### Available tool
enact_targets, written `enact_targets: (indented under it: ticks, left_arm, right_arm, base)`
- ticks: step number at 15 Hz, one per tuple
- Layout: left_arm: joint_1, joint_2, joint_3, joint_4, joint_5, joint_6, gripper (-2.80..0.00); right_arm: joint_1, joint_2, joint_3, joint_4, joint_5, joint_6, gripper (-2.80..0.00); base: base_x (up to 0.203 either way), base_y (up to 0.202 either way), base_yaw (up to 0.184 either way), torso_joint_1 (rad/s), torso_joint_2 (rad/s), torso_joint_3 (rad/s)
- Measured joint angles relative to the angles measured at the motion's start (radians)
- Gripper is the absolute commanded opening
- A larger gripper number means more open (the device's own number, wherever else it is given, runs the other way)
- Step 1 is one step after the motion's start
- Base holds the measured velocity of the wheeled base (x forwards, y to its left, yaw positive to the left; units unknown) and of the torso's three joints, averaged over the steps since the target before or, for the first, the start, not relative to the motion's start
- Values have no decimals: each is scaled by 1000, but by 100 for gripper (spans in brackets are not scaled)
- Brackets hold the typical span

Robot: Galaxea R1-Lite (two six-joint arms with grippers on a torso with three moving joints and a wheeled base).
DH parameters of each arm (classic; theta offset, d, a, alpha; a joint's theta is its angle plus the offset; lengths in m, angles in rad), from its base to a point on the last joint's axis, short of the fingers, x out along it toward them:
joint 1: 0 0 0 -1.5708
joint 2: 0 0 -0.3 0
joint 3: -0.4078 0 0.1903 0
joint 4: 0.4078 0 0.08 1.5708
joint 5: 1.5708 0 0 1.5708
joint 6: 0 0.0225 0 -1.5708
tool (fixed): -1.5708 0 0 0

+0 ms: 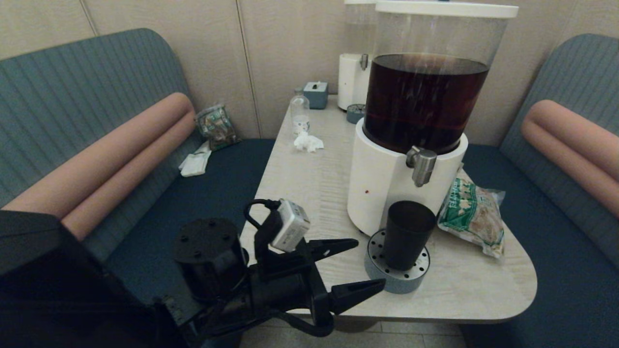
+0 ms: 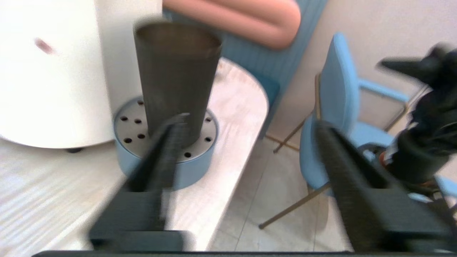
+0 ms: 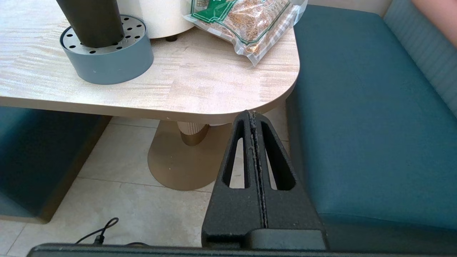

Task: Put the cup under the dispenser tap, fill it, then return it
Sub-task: Place it under the water dispenser, then turn on the faucet

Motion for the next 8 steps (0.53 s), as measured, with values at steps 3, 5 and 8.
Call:
enact_targets:
  ticks: [3,5,8]
  left_arm:
    - [26,-218,100,1,102,-42,-280]
    - [108,-372,151,6,180,-64,-280]
    - [402,-593,206,20,238,-79,-280]
  right_arm:
    - [0,0,0,0,0,0,-280]
    - [0,0,0,0,0,0,-280]
    - [0,0,0,0,0,0,-280]
  base:
    - [0,0,0,0,0,0]
    - [0,0,0,0,0,0]
    - [0,0,0,0,0,0]
